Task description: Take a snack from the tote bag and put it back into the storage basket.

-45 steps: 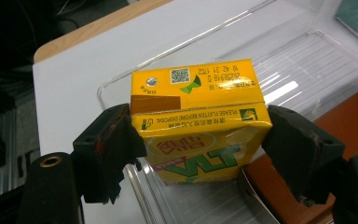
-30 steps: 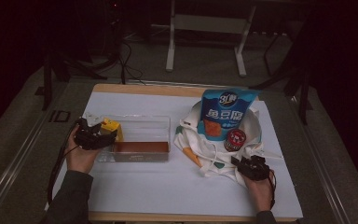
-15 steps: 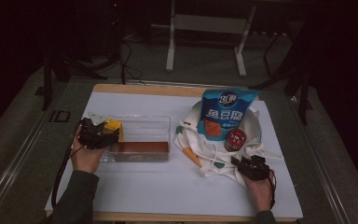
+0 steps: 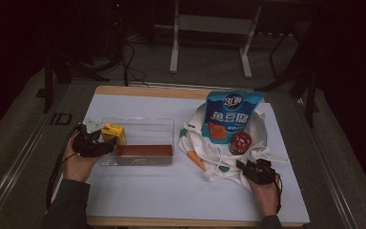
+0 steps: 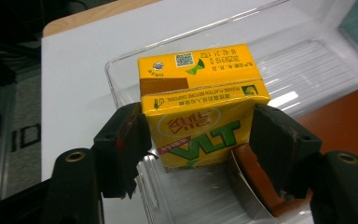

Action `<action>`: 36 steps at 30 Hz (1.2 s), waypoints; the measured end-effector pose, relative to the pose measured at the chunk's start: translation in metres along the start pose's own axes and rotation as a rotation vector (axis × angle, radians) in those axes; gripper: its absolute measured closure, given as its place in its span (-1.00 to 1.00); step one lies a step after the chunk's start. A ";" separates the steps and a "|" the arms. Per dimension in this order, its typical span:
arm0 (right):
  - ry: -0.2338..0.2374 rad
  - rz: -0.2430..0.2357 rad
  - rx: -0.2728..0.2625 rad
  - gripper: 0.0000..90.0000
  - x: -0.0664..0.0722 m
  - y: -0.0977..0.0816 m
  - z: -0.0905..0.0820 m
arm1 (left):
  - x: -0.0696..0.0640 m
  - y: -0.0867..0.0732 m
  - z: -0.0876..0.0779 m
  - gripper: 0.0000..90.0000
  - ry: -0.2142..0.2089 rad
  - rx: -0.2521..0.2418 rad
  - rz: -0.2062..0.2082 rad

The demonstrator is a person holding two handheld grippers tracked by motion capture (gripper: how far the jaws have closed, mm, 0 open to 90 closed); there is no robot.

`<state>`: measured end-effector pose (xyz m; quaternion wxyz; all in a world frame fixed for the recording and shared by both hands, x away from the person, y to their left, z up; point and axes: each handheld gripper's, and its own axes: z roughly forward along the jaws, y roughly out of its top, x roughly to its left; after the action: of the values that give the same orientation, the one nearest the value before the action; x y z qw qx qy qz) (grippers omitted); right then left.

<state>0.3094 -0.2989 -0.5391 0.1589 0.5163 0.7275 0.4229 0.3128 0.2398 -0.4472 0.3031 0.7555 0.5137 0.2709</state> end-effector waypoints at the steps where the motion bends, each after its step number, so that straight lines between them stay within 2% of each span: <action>1: 0.000 0.001 0.000 0.48 0.000 0.000 0.000 | 0.000 0.000 -0.001 -0.20 0.007 -0.002 -0.003; 6: 0.000 0.001 0.000 0.47 0.000 0.000 0.000 | 0.003 -0.002 -0.006 -0.14 -0.011 -0.008 0.005; 9: 0.001 0.001 -0.001 0.47 0.000 0.000 0.000 | 0.002 -0.001 -0.007 -0.18 0.015 -0.009 0.023; 12: 0.001 0.001 0.000 0.47 0.000 0.000 0.000 | 0.006 0.001 -0.009 -0.21 0.022 -0.029 0.004; 15: 0.002 0.002 -0.001 0.47 0.000 0.000 0.000 | 0.008 0.003 -0.012 -0.21 0.002 -0.054 -0.007; 19: 0.002 0.004 0.000 0.47 0.000 0.000 0.000 | 0.005 0.007 -0.014 -0.21 -0.022 -0.075 0.016; 36: 0.001 0.001 0.001 0.47 0.000 0.000 0.000 | -0.009 0.021 -0.011 -0.21 -0.066 -0.101 0.062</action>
<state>0.3094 -0.2988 -0.5391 0.1581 0.5165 0.7275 0.4230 0.3148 0.2272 -0.4256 0.3491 0.7632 0.4656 0.2809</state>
